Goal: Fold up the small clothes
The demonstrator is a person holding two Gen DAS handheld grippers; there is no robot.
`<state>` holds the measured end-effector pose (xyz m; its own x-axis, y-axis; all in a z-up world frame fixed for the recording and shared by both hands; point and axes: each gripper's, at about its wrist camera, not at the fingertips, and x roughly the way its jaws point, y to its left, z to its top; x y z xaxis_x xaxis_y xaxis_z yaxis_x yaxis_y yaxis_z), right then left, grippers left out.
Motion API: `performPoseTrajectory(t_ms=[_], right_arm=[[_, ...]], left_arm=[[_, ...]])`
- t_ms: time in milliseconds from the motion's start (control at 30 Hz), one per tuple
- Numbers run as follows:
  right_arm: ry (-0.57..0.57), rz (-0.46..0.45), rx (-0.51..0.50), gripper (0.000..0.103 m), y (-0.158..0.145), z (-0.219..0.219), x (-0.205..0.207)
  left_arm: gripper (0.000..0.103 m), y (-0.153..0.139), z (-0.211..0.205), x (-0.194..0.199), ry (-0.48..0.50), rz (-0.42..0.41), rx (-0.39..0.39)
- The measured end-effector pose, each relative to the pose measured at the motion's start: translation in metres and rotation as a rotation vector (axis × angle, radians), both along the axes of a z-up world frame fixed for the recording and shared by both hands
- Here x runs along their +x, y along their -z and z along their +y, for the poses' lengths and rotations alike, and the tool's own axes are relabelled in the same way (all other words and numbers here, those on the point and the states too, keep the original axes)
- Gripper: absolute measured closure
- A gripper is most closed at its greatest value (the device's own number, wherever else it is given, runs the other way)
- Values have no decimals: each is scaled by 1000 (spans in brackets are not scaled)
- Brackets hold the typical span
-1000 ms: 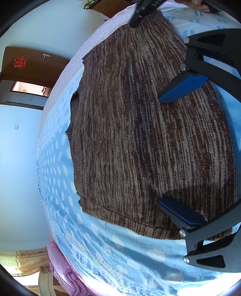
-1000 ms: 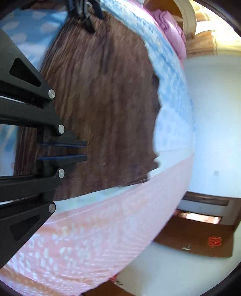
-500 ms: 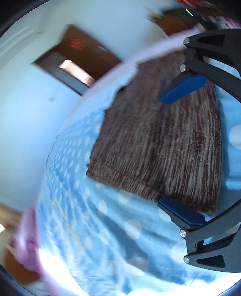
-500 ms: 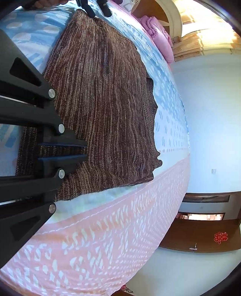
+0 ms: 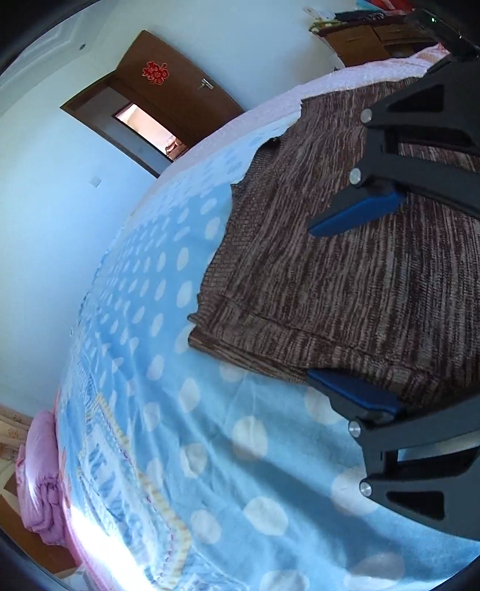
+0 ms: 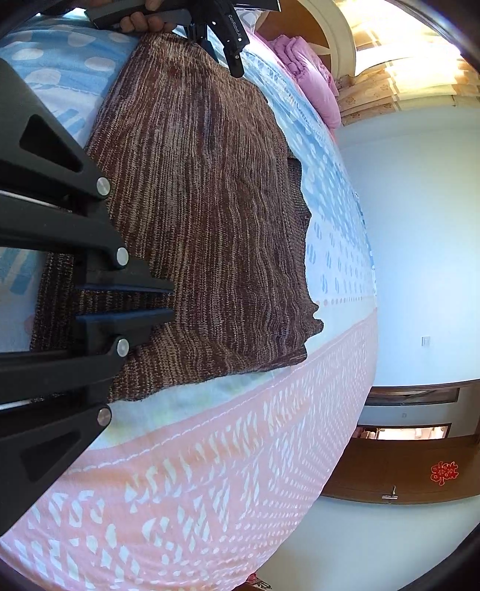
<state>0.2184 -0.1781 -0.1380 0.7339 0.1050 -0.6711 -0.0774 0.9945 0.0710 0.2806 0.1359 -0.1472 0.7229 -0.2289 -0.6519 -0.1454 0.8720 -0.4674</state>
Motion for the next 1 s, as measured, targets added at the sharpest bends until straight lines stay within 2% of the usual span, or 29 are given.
performPoseTrajectory(t_ms=[33,100,133,167,200,233,267,333,367,400,467,533,667,733,800,833,867,933,1000], right_arm=[[0,0,2,94,0,0,0],[-1,0,6,94,0,0,0],[-1,-1,7,94,0,0,0],[-1,-1,9,94,0,0,0],[-1,-1,9,94,0,0,0],[-2,-1,10,94,0,0,0],[-2,-1,11,94,0,0,0],[-2,-1,11,94,0,0,1],[-2,-1,12,94,0,0,0],[-3,-1,13,94,0,0,1],[-3,-1,18,94,1,-1,0],[-3,-2,22,94,1,-1,0],[-4,-2,27,94,1,0,0],[-5,-3,29,94,1,-1,0],[-5,-3,32,94,1,-1,0],[-5,-3,33,94,1,-1,0],[-4,-3,34,94,2,-1,0],[-4,-3,35,94,2,-1,0],[-4,-3,35,94,2,-1,0]], left_arm=[[30,1,5,-2,0,-10,-33],[46,4,13,-5,-21,-9,-78],[58,7,19,-9,-38,-10,-110],[64,10,25,-11,-50,-14,-154],[66,13,31,-14,-67,-16,-198],[75,17,37,-17,-92,-15,-228],[80,19,40,-21,-110,-14,-241],[80,17,38,-26,-138,-23,-230],[79,13,35,-29,-155,-22,-194],[74,10,31,-33,-185,-16,-143],[44,4,26,-37,-201,-27,-87],[30,3,22,-32,-176,-26,-60],[17,2,9,-20,-115,23,37],[17,2,2,-13,-89,43,80],[29,1,-3,-13,-49,43,94],[41,1,-5,-14,-30,44,90],[44,1,-5,-15,-25,42,89],[45,3,-1,-17,-22,36,53],[50,4,4,-18,-26,29,3]])
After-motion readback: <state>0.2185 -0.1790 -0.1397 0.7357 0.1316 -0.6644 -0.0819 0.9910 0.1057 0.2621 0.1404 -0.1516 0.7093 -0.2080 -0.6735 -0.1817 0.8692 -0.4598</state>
